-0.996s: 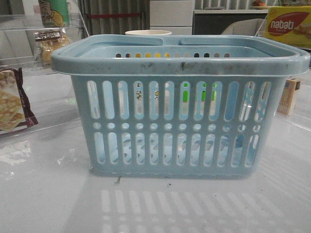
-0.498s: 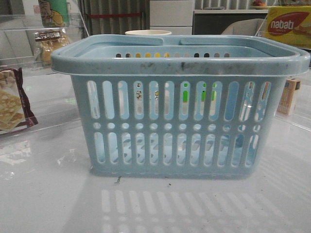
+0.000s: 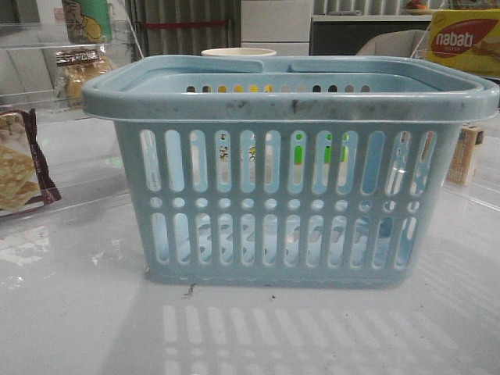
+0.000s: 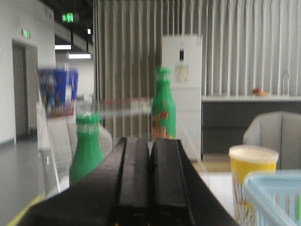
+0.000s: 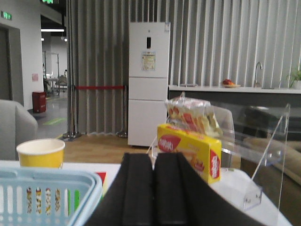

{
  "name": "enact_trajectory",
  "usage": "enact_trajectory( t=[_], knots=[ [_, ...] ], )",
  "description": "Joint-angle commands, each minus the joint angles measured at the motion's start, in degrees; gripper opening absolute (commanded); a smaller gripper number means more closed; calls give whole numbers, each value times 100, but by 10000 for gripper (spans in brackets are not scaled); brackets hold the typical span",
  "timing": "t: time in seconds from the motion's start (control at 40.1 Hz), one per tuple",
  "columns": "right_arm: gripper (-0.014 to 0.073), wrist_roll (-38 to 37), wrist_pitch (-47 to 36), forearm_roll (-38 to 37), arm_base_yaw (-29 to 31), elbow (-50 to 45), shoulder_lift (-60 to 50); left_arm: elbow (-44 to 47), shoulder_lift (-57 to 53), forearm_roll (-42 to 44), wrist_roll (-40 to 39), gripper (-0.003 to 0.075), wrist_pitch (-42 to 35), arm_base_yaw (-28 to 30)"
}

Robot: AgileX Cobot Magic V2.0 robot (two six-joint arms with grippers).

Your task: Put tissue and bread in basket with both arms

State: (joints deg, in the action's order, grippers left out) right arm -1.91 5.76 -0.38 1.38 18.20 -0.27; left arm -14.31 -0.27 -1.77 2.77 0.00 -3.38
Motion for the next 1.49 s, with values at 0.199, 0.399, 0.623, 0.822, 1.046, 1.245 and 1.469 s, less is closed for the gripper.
enact_trajectory(
  t=[0.199,0.399,0.623,0.822,1.046,1.245,1.469],
  knots=[
    [57,40,1264,-16,30,2146,1289,-2171,1204,-74,-15,91,1572,-41],
    [57,40,2579,-16,30,2746,2188,-2761,2000,-74,-15,91,2646,-41],
    [57,40,3623,-16,30,2746,2966,-2755,2518,-83,-15,91,3520,-41],
    [57,40,4031,-16,30,2634,3552,-2744,2853,-83,-15,91,3823,-41],
    [160,40,4049,-52,30,2458,3977,-2744,3046,-83,49,183,3836,-41],
    [477,40,3964,-163,30,2454,4196,-2744,3062,-73,49,506,3814,-41],
    [487,-122,3635,-487,137,2536,4539,-2744,3062,-73,49,506,3794,-41]
  ],
)
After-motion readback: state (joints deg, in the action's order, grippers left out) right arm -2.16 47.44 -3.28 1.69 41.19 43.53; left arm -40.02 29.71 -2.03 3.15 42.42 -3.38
